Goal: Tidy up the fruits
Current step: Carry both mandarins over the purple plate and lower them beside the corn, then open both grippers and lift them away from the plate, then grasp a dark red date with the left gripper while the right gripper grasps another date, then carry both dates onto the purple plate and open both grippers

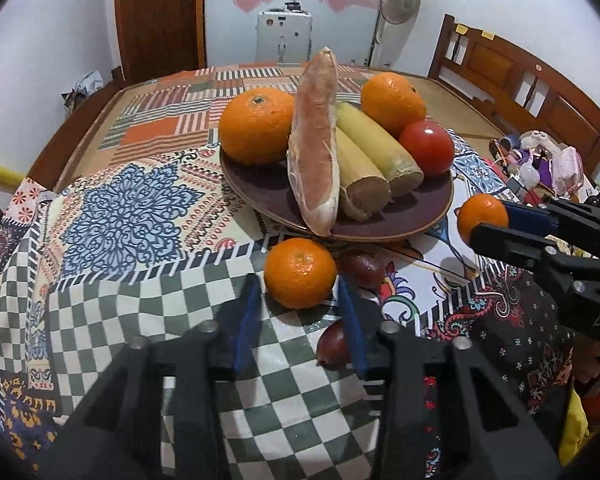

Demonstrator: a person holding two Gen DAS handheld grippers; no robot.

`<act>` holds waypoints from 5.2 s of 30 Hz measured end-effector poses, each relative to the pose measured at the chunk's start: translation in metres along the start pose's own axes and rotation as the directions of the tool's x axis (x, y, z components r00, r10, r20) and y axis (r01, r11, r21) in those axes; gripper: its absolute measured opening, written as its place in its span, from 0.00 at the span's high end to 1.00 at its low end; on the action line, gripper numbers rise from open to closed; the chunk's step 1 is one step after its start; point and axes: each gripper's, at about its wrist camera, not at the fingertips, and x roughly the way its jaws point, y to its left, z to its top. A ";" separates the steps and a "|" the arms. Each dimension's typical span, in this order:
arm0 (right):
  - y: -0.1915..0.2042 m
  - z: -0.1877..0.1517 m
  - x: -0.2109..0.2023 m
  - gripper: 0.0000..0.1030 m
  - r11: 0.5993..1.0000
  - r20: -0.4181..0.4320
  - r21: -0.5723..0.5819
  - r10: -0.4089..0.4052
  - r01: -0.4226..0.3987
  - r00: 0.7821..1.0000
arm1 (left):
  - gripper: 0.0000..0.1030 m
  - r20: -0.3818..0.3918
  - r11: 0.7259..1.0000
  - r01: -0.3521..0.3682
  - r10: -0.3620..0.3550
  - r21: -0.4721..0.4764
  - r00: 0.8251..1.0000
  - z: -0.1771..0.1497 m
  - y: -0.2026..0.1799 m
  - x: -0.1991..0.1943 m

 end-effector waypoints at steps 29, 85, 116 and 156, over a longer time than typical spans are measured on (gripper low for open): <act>-0.002 0.062 0.001 0.71 0.999 0.114 -0.029 -0.023 0.026 0.993 | 0.66 0.150 1.000 -0.028 0.028 -0.003 0.988 0.042 0.017 -0.035; 0.015 0.044 -0.023 0.49 0.996 0.140 -0.075 -0.044 0.055 0.989 | 0.54 0.145 1.000 -0.014 0.017 -0.025 0.989 0.020 0.016 -0.057; 0.024 -0.002 0.016 0.64 0.996 -0.027 -0.074 0.042 -0.044 0.999 | 0.78 -0.013 0.998 0.020 -0.019 0.054 1.000 -0.026 -0.019 -0.012; 0.018 0.013 -0.003 0.86 0.997 0.024 -0.083 -0.002 0.004 1.000 | 0.79 0.135 0.998 0.063 -0.067 0.030 0.989 0.004 -0.025 -0.048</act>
